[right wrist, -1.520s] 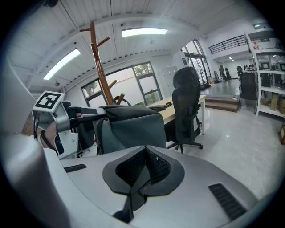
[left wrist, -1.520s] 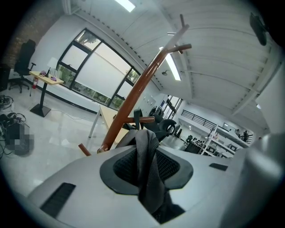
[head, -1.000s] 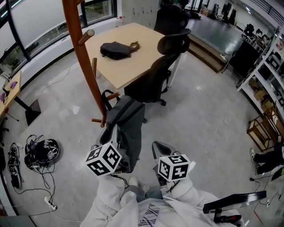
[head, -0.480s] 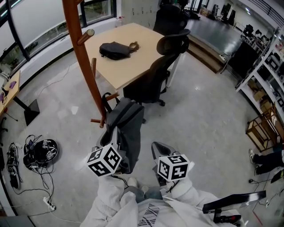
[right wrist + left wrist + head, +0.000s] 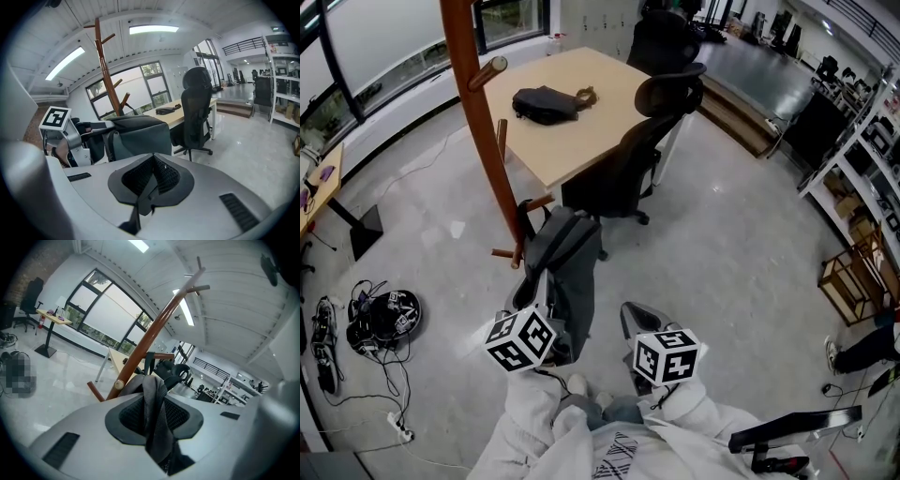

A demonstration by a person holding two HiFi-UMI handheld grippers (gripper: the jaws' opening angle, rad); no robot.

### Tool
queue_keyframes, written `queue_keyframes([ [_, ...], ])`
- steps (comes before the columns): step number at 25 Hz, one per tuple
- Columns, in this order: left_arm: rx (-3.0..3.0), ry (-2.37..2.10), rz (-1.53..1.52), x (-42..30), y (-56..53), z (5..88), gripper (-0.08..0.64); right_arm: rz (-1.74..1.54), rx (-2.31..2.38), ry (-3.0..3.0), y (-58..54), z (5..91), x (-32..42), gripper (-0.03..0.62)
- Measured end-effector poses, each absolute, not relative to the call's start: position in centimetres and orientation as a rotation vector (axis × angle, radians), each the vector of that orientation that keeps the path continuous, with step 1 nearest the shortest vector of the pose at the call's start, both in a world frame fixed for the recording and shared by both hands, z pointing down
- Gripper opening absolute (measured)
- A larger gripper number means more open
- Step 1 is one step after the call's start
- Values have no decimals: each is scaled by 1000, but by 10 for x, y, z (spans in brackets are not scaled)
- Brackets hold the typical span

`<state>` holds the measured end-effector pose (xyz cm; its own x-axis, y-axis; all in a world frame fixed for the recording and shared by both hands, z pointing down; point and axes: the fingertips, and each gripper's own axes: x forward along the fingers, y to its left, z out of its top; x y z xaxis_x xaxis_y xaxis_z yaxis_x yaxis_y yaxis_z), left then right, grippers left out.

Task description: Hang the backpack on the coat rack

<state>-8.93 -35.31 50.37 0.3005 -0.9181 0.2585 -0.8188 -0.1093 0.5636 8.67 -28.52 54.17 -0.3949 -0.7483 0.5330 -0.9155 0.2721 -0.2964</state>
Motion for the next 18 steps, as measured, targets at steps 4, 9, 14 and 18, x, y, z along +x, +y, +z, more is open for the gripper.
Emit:
queue_keyframes([
  [4,1951,-1549,-213,-95,-355,510,94,830,1526,-2252,-285,544,88,12],
  [9,1974,-1553,-225,-94,-357,515,94,828,1524,-2247,-285,545,91,12],
  [14,2000,-1540,-261,-94,-359,519,94,830,1520,-2245,-286,545,91,12],
  [18,2030,-1540,-276,-95,-359,524,94,831,1518,-2240,-286,547,91,12],
])
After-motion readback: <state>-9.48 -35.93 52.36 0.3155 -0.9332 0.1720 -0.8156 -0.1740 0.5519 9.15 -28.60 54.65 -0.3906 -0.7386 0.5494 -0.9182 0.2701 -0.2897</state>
